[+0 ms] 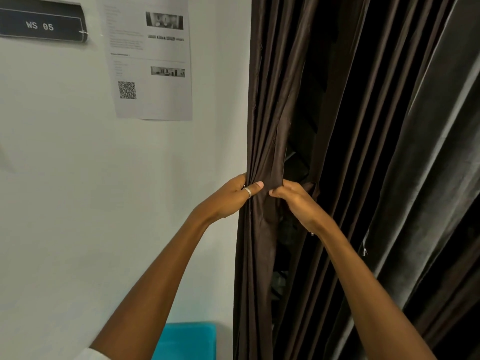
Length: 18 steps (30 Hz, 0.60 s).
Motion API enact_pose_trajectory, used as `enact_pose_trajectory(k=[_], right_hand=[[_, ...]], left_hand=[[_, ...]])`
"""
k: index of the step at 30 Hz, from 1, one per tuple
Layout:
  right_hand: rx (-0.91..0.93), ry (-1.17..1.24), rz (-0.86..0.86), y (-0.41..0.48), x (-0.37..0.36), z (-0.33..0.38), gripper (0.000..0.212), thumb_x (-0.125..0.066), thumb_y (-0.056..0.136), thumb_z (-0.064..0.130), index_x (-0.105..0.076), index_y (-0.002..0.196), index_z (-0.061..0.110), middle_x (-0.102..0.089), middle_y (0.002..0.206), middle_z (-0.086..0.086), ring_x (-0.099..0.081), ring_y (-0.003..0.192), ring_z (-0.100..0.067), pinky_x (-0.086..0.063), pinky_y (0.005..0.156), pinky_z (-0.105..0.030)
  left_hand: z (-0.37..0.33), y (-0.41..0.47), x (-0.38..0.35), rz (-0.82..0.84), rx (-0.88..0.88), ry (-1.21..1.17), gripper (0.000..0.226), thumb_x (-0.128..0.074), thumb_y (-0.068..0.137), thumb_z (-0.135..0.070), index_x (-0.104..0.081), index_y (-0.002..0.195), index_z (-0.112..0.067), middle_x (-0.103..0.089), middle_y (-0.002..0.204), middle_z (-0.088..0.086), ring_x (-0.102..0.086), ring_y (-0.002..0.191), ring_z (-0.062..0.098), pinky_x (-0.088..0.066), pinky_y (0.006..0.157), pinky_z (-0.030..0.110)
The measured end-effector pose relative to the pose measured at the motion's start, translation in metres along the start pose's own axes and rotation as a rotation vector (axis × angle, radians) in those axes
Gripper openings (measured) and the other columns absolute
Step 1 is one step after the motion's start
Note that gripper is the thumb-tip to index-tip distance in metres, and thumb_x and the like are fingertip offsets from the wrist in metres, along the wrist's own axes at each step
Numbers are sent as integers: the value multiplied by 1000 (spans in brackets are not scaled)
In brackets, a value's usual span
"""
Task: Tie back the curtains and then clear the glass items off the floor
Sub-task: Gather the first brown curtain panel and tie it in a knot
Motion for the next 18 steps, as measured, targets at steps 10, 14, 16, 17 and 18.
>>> enact_pose_trajectory(k=[10,14,16,17,18], right_hand=[[-35,-465,-299,5,6,-2,16,-66,98,31,-74,94,17,-73,85,-1,-70,80,-13,-57,72,-30],[-92,-355,-428,1,2,-3,15,-69,96,26,-74,106,15,-74,85,-1,-71,74,-10,-52,59,-18],[-158,-163,-464,-1,1,-3,16,-66,99,19,-72,112,12,-75,87,-5,-74,75,-13,-56,63,-20],[-182,-57,-463,-2,1,-2,16,-64,100,15,-71,113,10,-75,88,-6,-75,76,-14,-57,65,-22],[-194,35,-459,-3,0,-1,15,-62,100,13,-70,113,10,-75,90,-8,-76,77,-16,-59,66,-25]], left_hand=[[1,14,-10,-485,-106,183,56,-80,85,-23,-45,128,-15,-45,122,4,-53,93,9,-45,77,10],[4,12,-18,-654,-180,277,36,-78,85,-16,-44,95,-22,-46,93,-6,-47,67,5,-36,58,9],[8,12,-19,-661,-214,351,26,-73,89,-12,-49,87,-23,-47,84,-10,-49,65,6,-37,58,9],[10,13,-19,-657,-236,380,23,-71,89,-9,-53,85,-23,-48,82,-11,-51,65,6,-40,58,10],[12,14,-19,-644,-259,406,20,-70,89,-8,-58,85,-23,-50,81,-11,-52,66,6,-43,59,12]])
Point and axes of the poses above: each hand's wrist, its own y-axis towards the middle knuckle, its own x-axis out of the back of the hand, z = x × y, the point moved 2 cm from there along y, towards the middle knuckle
